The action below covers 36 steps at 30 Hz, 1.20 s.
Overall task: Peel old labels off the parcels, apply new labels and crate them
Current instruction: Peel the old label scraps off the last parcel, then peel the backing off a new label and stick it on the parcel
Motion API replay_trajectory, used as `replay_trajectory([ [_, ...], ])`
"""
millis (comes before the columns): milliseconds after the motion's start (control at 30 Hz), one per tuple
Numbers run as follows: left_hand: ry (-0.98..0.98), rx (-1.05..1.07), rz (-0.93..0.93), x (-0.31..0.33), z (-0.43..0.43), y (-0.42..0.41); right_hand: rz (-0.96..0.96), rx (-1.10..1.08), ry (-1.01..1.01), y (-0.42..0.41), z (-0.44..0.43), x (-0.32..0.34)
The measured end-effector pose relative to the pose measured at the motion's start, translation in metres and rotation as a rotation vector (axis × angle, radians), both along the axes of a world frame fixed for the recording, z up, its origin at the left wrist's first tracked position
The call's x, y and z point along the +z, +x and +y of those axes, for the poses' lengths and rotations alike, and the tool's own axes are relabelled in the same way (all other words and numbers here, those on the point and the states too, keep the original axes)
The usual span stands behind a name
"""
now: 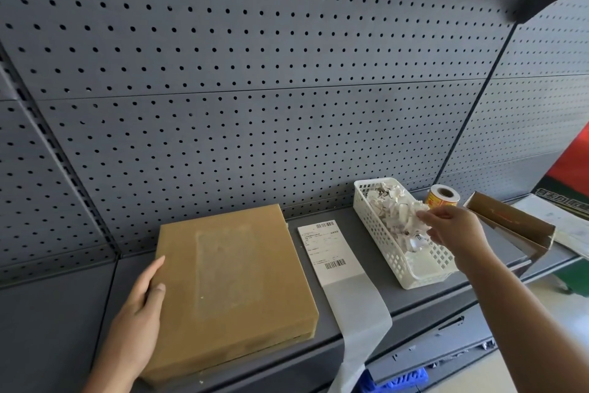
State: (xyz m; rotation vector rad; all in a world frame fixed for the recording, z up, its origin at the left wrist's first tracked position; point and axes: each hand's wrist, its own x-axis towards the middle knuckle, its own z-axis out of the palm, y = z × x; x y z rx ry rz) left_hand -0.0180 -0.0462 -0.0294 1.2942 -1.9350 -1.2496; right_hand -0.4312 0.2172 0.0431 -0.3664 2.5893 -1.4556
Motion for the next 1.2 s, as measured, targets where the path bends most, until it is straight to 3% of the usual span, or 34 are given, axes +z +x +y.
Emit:
replay_trajectory([
  [267, 0.018, 0.013, 0.010, 0.006, 0.003, -0.001, 0.100, -0.024, -0.024, 0.004, 0.009, 0.004],
  [467, -0.016, 0.062, -0.034, 0.006, 0.004, -0.001, 0.343, -0.068, 0.081, 0.017, 0.012, 0.012],
  [633, 0.011, 0.107, 0.073, 0.012, 0.007, -0.002, 0.530, 0.179, 0.141, 0.064, 0.000, -0.006],
  [700, 0.015, 0.134, 0.082, 0.013, 0.007, 0.000, 0.519, 0.357, 0.205, 0.087, -0.010, -0.023],
  [800, 0.004, 0.154, 0.100, 0.016, 0.006, 0.002, 0.347, 0.578, 0.412, 0.107, -0.024, -0.052],
  [900, -0.040, 0.167, 0.130, 0.021, 0.009, 0.006, 0.181, 0.614, 0.615, 0.114, -0.033, -0.075],
  [1000, -0.114, 0.125, 0.090, 0.026, 0.017, 0.006, 0.198, 0.608, 0.760, 0.118, -0.037, -0.091],
  [1200, -0.304, 0.001, -0.026, 0.036, 0.036, -0.001, 0.320, 0.531, 0.640, 0.116, -0.039, -0.102],
])
